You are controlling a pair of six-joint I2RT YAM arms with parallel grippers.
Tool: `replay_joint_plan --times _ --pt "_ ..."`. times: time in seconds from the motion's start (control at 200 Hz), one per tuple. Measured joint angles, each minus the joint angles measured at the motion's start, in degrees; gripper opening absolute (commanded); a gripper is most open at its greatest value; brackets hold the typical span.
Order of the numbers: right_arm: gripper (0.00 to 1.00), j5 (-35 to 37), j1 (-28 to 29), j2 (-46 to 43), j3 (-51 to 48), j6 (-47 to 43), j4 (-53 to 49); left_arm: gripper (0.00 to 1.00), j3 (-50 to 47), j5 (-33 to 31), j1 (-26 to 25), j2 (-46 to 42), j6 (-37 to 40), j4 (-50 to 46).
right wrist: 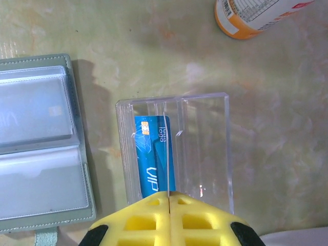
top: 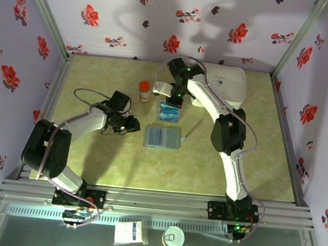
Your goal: Take the credit cards out of the card holder
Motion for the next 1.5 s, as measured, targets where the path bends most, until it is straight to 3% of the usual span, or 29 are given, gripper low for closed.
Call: replay_joint_plan --times 0.28,0.35,0.425,0.725,0.865,1.165,1.5 --pt "0.00 -0.04 0.00 2.40 0.70 -0.22 -1.29 0.31 0.00 -0.11 1.16 0.00 0.63 -0.48" --pt "0.13 -0.04 0.00 2.58 0.70 -0.22 -1.55 0.31 -0.02 -0.11 1.16 0.00 0.70 -0.48" --pt "0.17 0.04 0.00 2.60 0.70 -0.20 -1.90 0.31 -0.02 -0.09 1.20 0.00 0.83 -0.48" --pt "0.18 0.94 0.00 1.84 0.28 0.72 -3.23 0.31 -0.02 1.49 1.20 0.00 0.83 -0.22" --pt "0.20 1.64 0.00 -3.45 -5.79 4.00 -1.03 0.30 -0.02 3.17 1.20 0.02 0.81 0.98" --pt "0.21 2.43 1.64 -18.73 -27.80 25.27 14.99 0.25 -0.02 5.51 -0.55 2.49 0.04 3.96" --pt "0.21 3.04 4.50 -27.28 -51.41 62.71 35.63 0.18 0.00 6.34 -3.48 6.38 -1.44 6.95"
